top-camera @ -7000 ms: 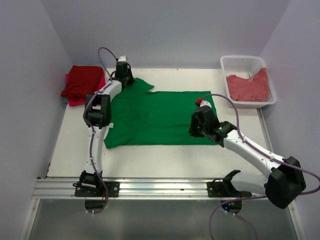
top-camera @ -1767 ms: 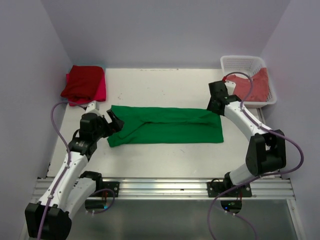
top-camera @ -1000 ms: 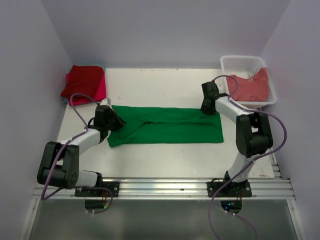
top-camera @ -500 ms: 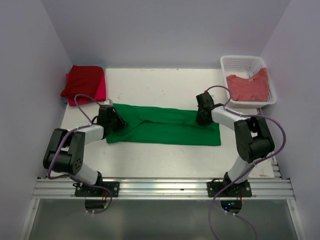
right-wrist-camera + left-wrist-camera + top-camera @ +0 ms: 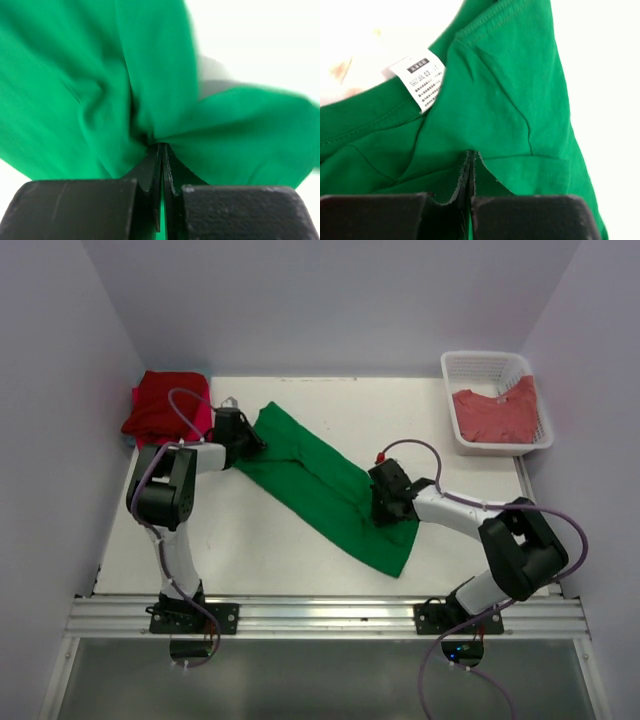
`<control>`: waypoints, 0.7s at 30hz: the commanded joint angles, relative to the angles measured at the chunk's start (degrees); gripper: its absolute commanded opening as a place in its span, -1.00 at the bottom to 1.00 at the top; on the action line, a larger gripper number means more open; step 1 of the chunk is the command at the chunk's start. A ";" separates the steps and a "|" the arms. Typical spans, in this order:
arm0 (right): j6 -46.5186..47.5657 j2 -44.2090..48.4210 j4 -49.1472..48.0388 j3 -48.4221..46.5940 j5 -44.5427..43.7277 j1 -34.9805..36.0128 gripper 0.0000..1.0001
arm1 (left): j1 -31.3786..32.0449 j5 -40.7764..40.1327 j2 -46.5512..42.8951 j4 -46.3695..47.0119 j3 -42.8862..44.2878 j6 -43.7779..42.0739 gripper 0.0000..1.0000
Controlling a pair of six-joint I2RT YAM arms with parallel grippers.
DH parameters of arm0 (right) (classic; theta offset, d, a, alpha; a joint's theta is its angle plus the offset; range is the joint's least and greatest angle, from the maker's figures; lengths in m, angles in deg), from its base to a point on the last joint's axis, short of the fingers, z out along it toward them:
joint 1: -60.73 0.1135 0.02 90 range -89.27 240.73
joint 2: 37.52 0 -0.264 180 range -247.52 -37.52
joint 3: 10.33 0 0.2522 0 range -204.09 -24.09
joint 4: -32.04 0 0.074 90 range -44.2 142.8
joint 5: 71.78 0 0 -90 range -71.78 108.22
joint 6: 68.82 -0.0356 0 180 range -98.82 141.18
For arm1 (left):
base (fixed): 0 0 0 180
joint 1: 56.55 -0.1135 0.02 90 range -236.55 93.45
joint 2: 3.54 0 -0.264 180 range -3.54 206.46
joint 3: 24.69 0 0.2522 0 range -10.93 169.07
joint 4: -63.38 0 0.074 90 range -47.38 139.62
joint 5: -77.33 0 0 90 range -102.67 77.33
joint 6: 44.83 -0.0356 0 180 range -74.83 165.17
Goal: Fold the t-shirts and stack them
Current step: Rotate the tshirt 90 degrees
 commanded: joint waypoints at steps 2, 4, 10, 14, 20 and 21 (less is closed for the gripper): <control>-3.10 4.02 8.22 6.26 3.90 2.75 -1.00 | -0.95 2.39 8.29 -6.90 11.56 -3.16 -1.00; -4.42 6.64 9.36 7.32 4.25 3.81 -1.00 | -1.13 3.72 11.09 -7.61 16.12 -3.43 -1.00; -7.67 9.74 10.43 9.87 9.16 8.46 -1.00 | -2.27 12.23 19.18 -8.06 26.85 -1.85 -1.00; -10.04 8.08 7.97 11.89 11.02 11.71 -1.00 | -2.27 17.24 23.85 -7.10 31.53 0.17 -1.00; -13.91 2.46 5.07 11.55 12.25 18.13 -1.00 | -2.36 25.32 30.26 -1.83 36.71 3.86 -0.92; -14.18 1.92 4.80 11.11 12.34 19.27 -1.00 | -2.36 26.12 32.36 -1.82 39.50 4.22 -0.92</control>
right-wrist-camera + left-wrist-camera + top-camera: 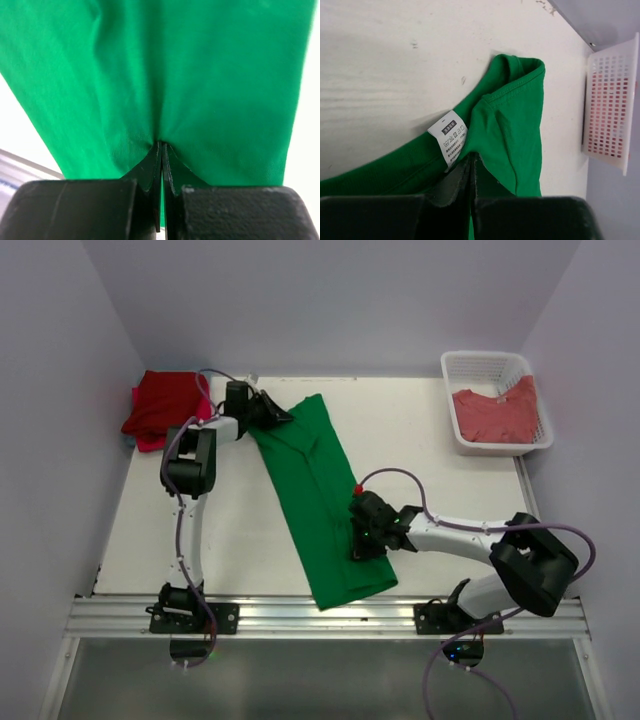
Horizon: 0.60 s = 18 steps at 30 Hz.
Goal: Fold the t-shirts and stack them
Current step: Rotate the tshirt 90 degrees
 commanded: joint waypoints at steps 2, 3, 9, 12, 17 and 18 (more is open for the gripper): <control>-3.32 -7.17 3.86 1.25 5.45 6.46 -1.00 | -0.76 6.28 8.08 0.41 7.19 3.02 -0.89; -3.67 -7.88 3.25 0.98 6.08 8.12 -1.00 | -0.76 7.34 10.70 0.76 10.42 4.51 -0.88; -4.81 -10.70 4.03 -3.59 4.33 13.57 -1.00 | -0.85 11.13 16.87 4.01 18.62 10.13 -0.87; -4.81 -10.79 5.35 -5.26 3.80 14.72 -1.00 | -1.03 12.27 18.36 8.05 20.37 13.29 -0.87; -4.38 -9.65 5.61 -7.02 3.97 15.60 -1.00 | -1.03 17.09 22.41 17.62 24.68 20.50 -0.86; -4.29 -9.47 5.35 -7.28 3.97 15.95 -1.00 | -1.03 17.81 23.63 20.25 25.30 23.82 -0.88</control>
